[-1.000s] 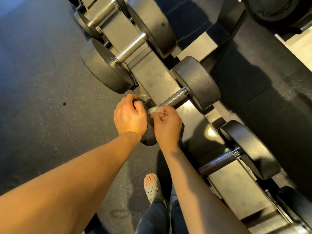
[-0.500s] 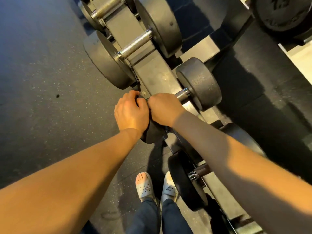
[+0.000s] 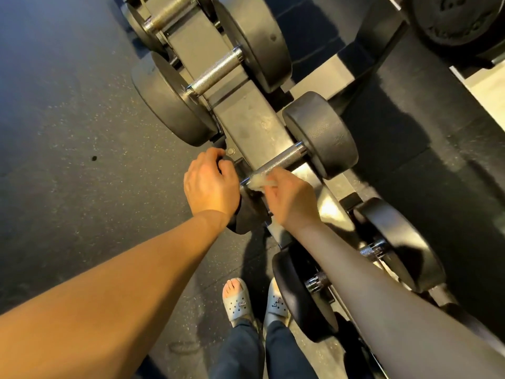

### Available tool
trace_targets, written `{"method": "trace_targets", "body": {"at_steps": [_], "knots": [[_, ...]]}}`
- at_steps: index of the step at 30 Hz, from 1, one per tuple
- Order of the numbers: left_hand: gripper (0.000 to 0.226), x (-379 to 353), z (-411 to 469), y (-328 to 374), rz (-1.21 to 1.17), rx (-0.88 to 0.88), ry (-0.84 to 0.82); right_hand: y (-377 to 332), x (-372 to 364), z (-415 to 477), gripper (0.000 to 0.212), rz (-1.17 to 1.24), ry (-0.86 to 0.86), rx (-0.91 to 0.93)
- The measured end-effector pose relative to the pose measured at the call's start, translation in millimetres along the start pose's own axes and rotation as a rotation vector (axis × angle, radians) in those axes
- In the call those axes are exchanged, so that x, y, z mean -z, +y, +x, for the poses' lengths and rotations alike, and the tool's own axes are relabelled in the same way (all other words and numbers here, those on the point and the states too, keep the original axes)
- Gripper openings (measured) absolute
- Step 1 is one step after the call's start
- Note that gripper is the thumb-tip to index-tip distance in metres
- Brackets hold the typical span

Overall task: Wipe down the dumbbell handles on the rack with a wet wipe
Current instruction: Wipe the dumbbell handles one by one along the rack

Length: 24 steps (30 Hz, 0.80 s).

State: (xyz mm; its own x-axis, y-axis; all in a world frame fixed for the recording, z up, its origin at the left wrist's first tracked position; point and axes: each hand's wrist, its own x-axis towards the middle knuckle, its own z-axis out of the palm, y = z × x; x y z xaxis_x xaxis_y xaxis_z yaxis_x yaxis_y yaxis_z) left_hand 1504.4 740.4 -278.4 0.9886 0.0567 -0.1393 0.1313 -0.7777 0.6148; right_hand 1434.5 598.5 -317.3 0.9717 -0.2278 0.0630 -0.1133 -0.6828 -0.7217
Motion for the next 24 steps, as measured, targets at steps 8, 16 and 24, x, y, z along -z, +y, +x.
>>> {"method": "trace_targets", "body": {"at_steps": [8, 16, 24], "knots": [[0.048, -1, 2, 0, 0.017, -0.007, 0.000, -31, -29, 0, 0.015, 0.791, 0.168, -0.917], [0.045, 0, 0, 1, 0.032, -0.012, -0.003, -11, -4, 24, 0.023, 1.234, 0.334, -1.153], [0.046, -1, 0, 0, 0.041, -0.013, 0.003, -28, -31, 12, 0.023, 0.698, -0.093, -1.100]]}}
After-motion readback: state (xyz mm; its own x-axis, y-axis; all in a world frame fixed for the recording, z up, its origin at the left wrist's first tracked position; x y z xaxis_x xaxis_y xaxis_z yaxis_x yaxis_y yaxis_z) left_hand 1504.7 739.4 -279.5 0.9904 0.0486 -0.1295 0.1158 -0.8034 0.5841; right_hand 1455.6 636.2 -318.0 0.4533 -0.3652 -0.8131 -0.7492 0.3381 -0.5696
